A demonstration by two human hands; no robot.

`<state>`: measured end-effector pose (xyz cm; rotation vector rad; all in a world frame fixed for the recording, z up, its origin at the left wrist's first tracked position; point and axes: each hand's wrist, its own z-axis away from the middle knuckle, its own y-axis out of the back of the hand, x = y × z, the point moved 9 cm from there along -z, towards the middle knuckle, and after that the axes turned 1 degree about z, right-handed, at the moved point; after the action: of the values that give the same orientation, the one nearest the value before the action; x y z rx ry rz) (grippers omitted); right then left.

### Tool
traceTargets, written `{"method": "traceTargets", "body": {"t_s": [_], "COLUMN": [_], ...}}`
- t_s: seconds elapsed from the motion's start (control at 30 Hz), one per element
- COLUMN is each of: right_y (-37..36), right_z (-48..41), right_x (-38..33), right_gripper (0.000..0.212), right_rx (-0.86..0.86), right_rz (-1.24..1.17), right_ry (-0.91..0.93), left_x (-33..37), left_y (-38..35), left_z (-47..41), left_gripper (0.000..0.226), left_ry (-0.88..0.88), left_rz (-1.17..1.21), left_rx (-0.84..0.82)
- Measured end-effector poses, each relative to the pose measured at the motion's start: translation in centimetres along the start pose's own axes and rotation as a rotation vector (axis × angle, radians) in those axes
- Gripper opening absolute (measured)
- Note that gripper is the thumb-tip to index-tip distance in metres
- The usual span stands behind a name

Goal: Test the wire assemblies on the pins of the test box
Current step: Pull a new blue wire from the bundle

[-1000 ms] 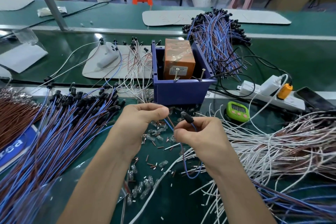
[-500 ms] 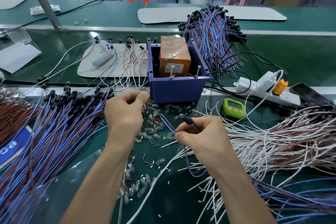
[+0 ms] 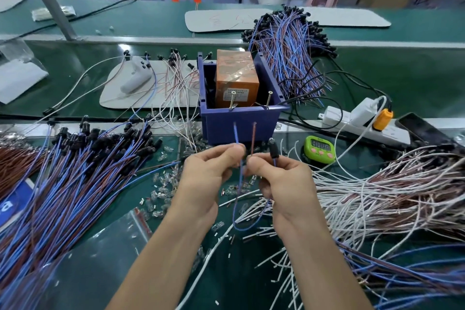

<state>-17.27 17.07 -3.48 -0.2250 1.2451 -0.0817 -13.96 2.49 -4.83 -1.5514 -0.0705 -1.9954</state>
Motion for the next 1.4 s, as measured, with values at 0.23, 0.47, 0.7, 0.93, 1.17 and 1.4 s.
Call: {"method": "traceTargets", "body": {"t_s": [0.23,0.47,0.7,0.93,1.17,1.4], "right_y": [2.2,1.9,2.0,1.6,1.5,1.5], "right_z": [-2.3,-4.3,-5.7,-6.1,-6.0,-5.9], "right_x": [-0.1,-0.4,-0.3,-0.3,-0.2,-0.5], "right_gripper": [0.013,0.013,0.012,0.014,0.014,0.015], "right_rx": [0.191,0.286,0.307,0.292,0.262,0.250], "right_rz": [-0.145,-0.107,-0.118,-0.144,-0.142,-0.133], "right_ry": [-0.122,-0.141,-0.127,-0.117,-0.118,-0.105], "left_x": [3.1,2.8,2.8,2.7,2.9,3.0], "left_y": [2.5,1.4,0.9,1.0,0.8,0.6], "left_z": [-1.0,-2.3,-2.5,-2.7,-2.8,-2.7], "left_gripper": [0.014,0.024,0.011,0.015,0.013,0.018], "left_ry": [-0.221,-0.177,-0.168,-0.150,-0.149,-0.163], "left_rz": [-0.004,-0.081,-0.120,-0.126,-0.163,-0.222], "left_rx": [0.356,0.331,0.330,0.362,0.352,0.338]}}
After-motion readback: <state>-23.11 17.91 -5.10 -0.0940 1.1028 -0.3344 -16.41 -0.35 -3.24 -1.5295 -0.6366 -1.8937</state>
